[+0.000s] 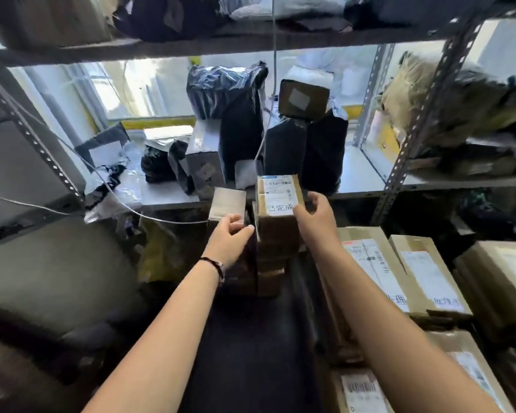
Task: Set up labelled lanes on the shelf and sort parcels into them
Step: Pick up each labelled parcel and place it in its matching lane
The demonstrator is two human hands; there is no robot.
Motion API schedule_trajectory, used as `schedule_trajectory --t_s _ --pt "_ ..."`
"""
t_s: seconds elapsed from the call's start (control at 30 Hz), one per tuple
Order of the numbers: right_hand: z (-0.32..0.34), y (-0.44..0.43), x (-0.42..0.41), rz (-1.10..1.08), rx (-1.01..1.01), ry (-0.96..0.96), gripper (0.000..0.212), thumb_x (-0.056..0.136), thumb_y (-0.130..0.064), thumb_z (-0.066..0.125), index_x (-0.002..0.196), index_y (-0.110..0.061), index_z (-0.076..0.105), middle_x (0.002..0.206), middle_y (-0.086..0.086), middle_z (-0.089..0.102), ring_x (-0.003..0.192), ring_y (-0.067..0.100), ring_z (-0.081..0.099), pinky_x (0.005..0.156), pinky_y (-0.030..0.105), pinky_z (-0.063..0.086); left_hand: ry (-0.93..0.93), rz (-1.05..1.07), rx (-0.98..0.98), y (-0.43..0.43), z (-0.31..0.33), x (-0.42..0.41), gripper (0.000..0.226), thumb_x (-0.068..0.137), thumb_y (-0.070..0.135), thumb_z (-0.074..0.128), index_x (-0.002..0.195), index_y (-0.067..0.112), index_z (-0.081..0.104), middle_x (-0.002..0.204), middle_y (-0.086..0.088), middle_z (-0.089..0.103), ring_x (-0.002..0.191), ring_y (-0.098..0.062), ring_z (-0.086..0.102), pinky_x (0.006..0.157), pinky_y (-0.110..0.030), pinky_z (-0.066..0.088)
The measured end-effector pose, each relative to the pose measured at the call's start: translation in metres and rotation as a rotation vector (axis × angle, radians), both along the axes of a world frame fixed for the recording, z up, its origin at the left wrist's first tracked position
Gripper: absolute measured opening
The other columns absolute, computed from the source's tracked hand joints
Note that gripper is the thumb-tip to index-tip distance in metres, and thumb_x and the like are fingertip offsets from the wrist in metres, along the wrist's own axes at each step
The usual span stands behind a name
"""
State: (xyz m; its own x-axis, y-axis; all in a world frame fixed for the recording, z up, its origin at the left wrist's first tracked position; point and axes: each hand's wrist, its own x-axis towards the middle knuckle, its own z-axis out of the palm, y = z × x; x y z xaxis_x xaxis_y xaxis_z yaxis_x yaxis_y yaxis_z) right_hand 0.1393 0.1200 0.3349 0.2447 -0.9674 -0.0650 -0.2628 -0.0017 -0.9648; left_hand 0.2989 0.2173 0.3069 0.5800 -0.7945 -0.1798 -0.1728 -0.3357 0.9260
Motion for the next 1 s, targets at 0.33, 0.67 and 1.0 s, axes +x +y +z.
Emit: schedule_trajectory --t_s 0.33,0.67,1.0 --pt "-0.036 -0.020 0.027 -0.155 0.322 -0.076 0.043 0.099 -0.049 0.054 0.133 -0.024 0.049 0.128 0.000 0.060 0.107 0.014 0.055 0.096 0.034 0.047 0.037 -0.170 0.017 -0.055 -0.015 -0.012 0.053 0.074 0.040 0.072 0.122 0.040 0.050 0.132 0.001 0.061 0.119 -0.013 0.059 0.108 -0.035 0.046" --pt "-0.037 0.025 0.022 -0.233 0.257 -0.306 0.030 0.096 -0.035 0.064 0.119 -0.021 0.050 0.104 -0.008 0.061 0.093 0.008 0.062 0.083 0.030 0.055 0.036 -0.219 -0.066 -0.027 -0.005 -0.026 0.030 0.088 0.042 0.066 0.117 0.037 0.059 0.124 0.011 0.065 0.117 -0.005 0.060 0.105 -0.029 0.047" --pt "0.000 0.117 -0.037 -0.382 0.113 -0.621 0.029 0.085 -0.010 0.077 0.109 -0.018 0.062 0.104 0.002 0.070 0.096 0.014 0.072 0.075 0.025 0.058 0.092 -0.190 -0.382 0.081 -0.009 -0.091 0.070 0.083 0.076 0.051 0.136 0.032 0.057 0.141 0.016 0.044 0.132 -0.003 0.047 0.114 -0.041 0.040"
